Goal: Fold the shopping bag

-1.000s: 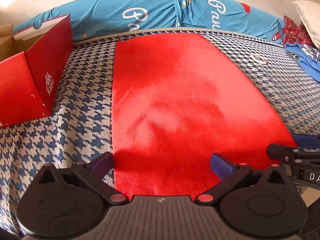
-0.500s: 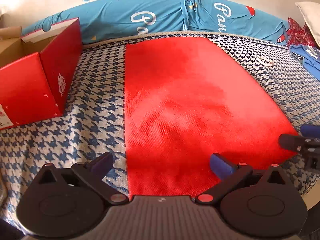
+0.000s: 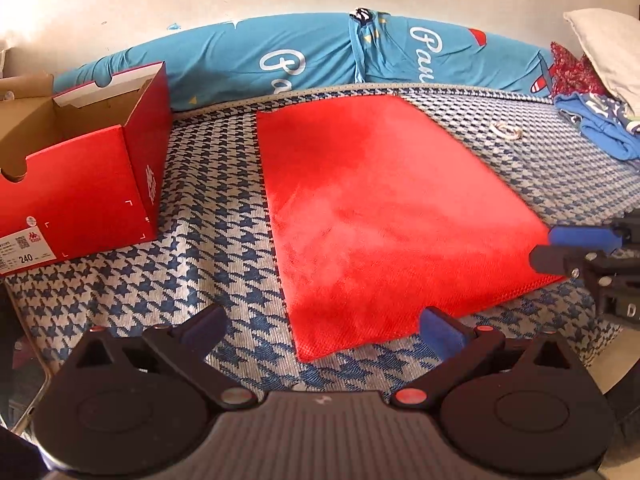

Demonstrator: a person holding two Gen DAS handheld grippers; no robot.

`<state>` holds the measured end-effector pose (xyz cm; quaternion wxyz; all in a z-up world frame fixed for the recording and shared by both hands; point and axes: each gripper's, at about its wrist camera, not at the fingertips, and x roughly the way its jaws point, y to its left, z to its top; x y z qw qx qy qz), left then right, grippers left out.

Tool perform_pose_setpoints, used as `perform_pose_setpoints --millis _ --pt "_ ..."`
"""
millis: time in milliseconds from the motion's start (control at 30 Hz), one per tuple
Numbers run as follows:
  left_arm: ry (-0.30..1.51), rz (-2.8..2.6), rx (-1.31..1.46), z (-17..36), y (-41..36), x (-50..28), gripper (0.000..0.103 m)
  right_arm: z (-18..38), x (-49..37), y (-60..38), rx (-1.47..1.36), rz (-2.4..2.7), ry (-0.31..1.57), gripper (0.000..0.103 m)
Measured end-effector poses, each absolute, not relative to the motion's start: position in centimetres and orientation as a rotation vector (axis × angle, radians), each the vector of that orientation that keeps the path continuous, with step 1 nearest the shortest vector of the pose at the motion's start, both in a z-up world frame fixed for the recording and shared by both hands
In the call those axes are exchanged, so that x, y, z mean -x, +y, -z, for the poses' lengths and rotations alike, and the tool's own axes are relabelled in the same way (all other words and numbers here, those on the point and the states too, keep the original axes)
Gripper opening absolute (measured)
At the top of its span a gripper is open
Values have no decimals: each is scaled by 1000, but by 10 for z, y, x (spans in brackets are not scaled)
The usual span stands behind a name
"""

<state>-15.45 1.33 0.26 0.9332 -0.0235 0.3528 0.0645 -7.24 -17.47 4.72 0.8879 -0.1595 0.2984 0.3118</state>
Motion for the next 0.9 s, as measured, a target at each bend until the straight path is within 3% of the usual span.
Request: perform_pose_setpoints --millis 333,600,900 --pt "740 -131 29 8 7 141 103 -21 51 -165 330 -593 718 24" --pt "848 -70 35 30 5 121 103 -15 50 -168 335 -598 714 25" --pt "841 -72 33 30 2 125 103 -15 51 -170 325 -591 714 28"
